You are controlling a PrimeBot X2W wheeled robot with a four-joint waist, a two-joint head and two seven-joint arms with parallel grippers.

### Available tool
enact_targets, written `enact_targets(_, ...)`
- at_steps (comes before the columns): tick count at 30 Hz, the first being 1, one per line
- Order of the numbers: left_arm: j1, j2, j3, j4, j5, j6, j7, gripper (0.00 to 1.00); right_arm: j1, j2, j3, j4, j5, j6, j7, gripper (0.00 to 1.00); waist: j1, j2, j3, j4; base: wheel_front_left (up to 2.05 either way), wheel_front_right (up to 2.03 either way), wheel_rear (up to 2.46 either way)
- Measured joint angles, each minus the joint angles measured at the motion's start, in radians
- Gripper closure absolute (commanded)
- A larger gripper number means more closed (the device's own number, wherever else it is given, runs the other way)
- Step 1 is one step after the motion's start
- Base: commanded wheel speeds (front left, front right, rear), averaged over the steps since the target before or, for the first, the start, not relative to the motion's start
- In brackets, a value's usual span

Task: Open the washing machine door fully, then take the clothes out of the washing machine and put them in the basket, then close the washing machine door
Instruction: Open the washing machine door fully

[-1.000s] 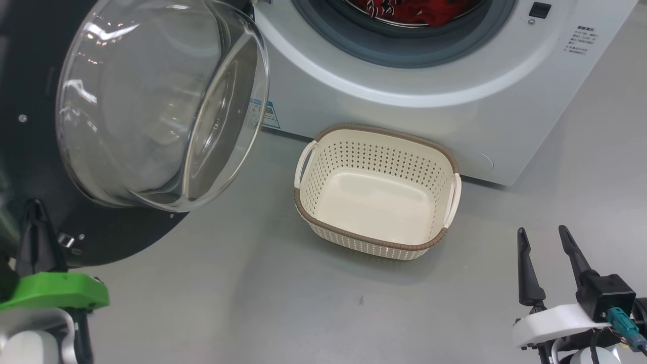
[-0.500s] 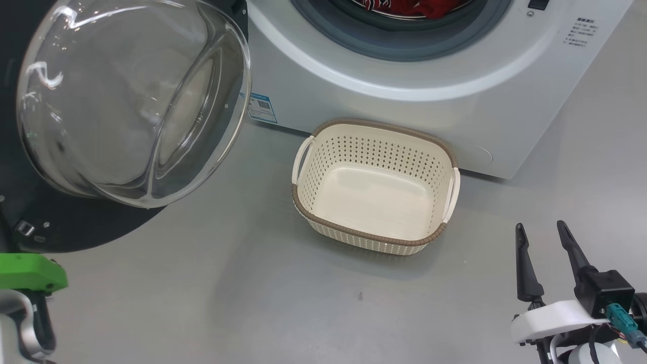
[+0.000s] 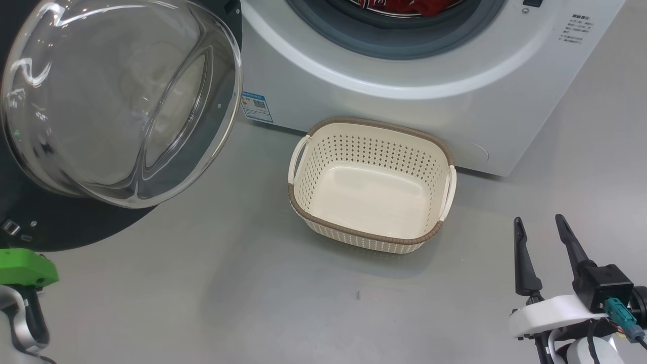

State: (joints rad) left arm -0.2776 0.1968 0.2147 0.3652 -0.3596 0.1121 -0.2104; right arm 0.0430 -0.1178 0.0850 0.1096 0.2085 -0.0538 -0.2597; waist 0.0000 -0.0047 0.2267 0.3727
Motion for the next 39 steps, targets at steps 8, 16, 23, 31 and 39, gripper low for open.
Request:
enact_targets(8, 0.015, -0.045, -0.031, -0.023, 0.003, -0.014, -0.021, 1.0, -0.008, 0.004, -0.003, 0.0, 0.0, 0.001, 0.0, 0.0, 0.0, 0.0, -0.007, -0.009, 0.0, 0.0, 0.0)
enact_targets(16, 0.085, -0.095, -0.133, -0.079, 0.048, -0.052, -0.03, 1.0, -0.006, 0.012, -0.011, 0.006, 0.0, 0.0, 0.0, 0.0, 0.0, 0.0, -0.034, -0.007, 0.0, 0.0, 0.0)
enact_targets(23, 0.134, -0.131, -0.236, -0.144, 0.074, -0.101, -0.03, 1.0, -0.002, 0.022, 0.006, 0.014, 0.0, 0.008, 0.0, 0.0, 0.0, 0.0, -0.06, -0.01, 0.0, 0.0, 0.0)
enact_targets(31, 0.183, -0.139, -0.322, -0.179, 0.08, -0.137, -0.029, 1.0, -0.002, 0.028, 0.026, 0.017, 0.0, 0.012, 0.0, 0.0, 0.0, 0.0, -0.081, -0.05, 0.0, 0.0, 0.0)
enact_targets(39, 0.218, -0.142, -0.361, -0.181, 0.086, -0.154, -0.016, 1.0, -0.002, 0.04, 0.053, 0.019, 0.0, 0.026, 0.0, 0.0, 0.0, 0.0, -0.099, -0.119, 0.0, 0.0, 0.0)
